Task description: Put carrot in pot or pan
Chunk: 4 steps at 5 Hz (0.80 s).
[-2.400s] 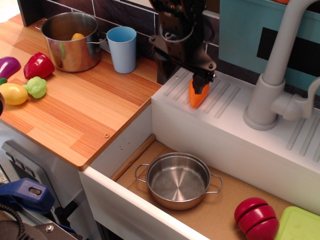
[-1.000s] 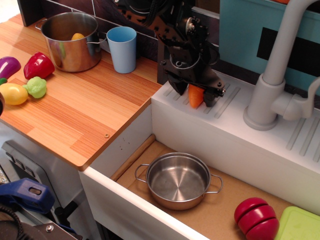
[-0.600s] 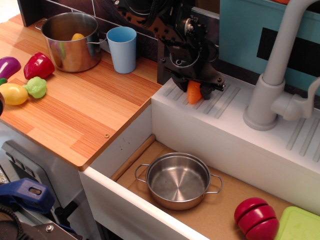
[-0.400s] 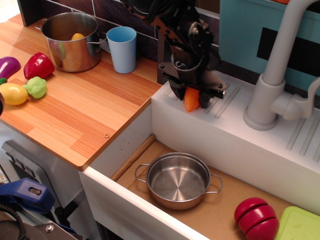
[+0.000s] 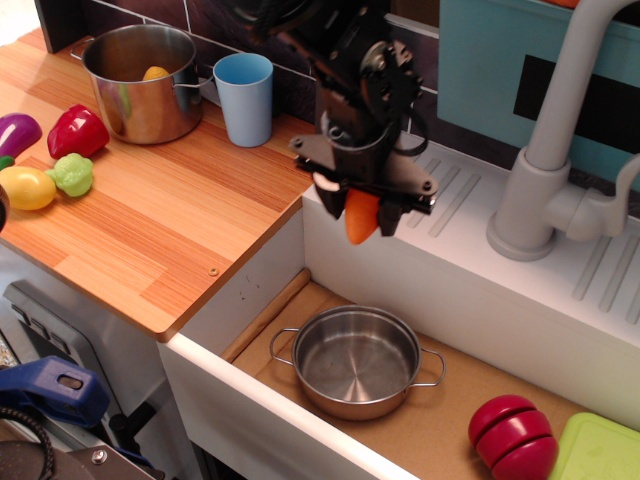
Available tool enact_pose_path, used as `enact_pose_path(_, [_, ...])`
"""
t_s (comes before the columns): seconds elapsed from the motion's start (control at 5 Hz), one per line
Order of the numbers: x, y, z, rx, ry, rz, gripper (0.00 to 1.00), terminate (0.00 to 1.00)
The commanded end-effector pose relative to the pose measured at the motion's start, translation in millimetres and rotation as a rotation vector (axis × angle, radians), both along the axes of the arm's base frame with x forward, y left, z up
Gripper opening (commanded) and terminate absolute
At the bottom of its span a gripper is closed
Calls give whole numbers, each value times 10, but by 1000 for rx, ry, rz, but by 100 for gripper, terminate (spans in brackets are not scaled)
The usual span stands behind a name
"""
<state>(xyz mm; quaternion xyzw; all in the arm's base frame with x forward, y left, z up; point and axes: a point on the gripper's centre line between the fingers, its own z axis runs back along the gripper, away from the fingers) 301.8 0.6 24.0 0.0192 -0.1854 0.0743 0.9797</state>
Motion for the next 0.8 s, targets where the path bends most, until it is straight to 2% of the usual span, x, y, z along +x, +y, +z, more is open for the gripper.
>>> enact_pose_path(0.0, [-105, -64, 68, -20, -27, 6, 0, 0])
enact_pose_path(0.2, [-140, -98, 34, -39, -59, 5, 100, 0])
enact_pose_path(0.4, [-140, -98, 34, -39, -59, 5, 100, 0])
enact_pose_path(0.6, [-140, -98, 34, -39, -59, 5, 100, 100])
